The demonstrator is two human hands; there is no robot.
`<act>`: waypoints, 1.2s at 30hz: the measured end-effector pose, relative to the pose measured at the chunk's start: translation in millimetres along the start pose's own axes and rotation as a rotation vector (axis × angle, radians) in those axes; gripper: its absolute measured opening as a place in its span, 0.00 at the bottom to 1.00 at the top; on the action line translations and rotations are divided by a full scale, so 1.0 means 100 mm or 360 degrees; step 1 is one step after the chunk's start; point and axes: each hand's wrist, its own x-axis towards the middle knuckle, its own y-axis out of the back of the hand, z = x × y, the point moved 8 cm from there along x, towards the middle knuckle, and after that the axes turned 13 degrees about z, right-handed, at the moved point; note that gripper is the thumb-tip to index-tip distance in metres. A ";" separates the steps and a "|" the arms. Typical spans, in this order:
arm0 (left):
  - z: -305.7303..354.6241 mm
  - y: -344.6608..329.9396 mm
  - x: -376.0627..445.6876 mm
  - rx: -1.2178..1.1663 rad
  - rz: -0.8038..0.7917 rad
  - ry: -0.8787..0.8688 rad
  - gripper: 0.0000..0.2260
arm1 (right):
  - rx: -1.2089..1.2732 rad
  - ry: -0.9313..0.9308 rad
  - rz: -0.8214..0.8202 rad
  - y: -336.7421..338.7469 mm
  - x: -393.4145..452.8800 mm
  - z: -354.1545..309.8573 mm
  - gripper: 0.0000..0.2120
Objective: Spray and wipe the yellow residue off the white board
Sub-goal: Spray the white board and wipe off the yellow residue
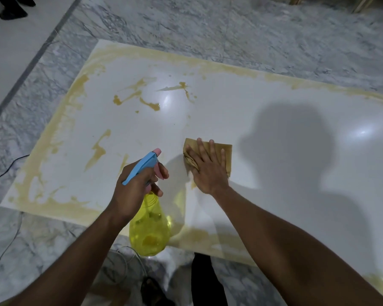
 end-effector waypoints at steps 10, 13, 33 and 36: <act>-0.20 0.46 -0.65 -0.0023 -0.0049 0.0031 0.13 | 0.0056 -0.0013 -0.0101 -0.11 -1.20 -0.40 0.29; -0.24 0.49 -0.80 -0.0013 -0.0059 0.0062 0.10 | 0.0093 -0.0021 -0.0188 -0.08 -1.50 -0.51 0.27; -0.18 0.34 -1.14 -0.0087 -0.0044 0.0237 0.13 | 0.2775 -0.1472 -0.0497 1.06 -1.02 -0.20 0.28; -0.06 0.24 -1.03 -0.0036 0.0015 0.0187 0.13 | 0.2843 -0.1420 -0.0581 1.12 -0.83 -0.33 0.28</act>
